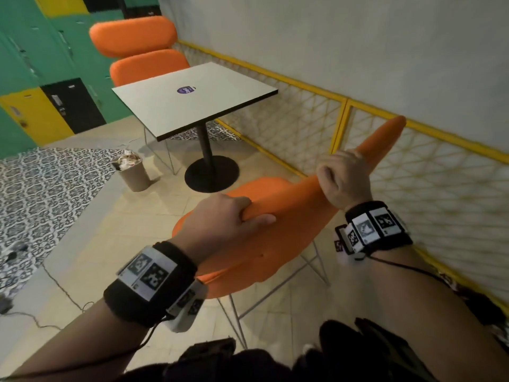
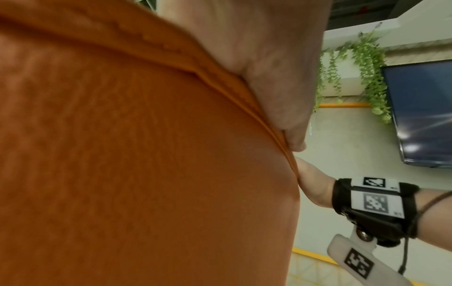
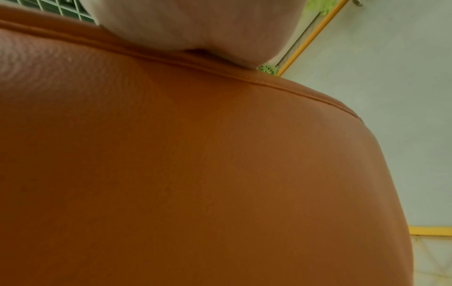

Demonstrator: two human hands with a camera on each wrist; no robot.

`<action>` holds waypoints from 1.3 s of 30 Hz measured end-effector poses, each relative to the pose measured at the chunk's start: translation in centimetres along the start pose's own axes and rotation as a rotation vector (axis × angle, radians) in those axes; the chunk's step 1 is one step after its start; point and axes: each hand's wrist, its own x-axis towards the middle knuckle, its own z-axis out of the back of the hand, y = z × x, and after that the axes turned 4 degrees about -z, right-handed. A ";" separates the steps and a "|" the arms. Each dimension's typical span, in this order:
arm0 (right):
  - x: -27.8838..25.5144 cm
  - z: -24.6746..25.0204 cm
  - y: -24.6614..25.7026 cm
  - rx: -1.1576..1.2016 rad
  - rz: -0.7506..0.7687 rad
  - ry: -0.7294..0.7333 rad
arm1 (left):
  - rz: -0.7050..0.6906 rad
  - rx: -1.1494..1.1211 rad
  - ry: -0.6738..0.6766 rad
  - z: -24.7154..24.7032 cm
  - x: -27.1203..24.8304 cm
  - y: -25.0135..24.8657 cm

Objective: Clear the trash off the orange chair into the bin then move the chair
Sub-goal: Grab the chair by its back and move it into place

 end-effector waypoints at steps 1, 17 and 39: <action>0.0 0.1 0.1 -0.001 -0.002 0.001 | -0.003 0.008 0.004 0.0 0.0 0.0; 6.4 -4.3 -5.8 0.011 0.027 -0.076 | -0.073 0.216 -0.208 1.5 3.4 9.7; 25.4 -17.6 -21.0 0.122 0.074 -0.074 | 0.349 0.338 -0.410 -3.0 25.0 14.5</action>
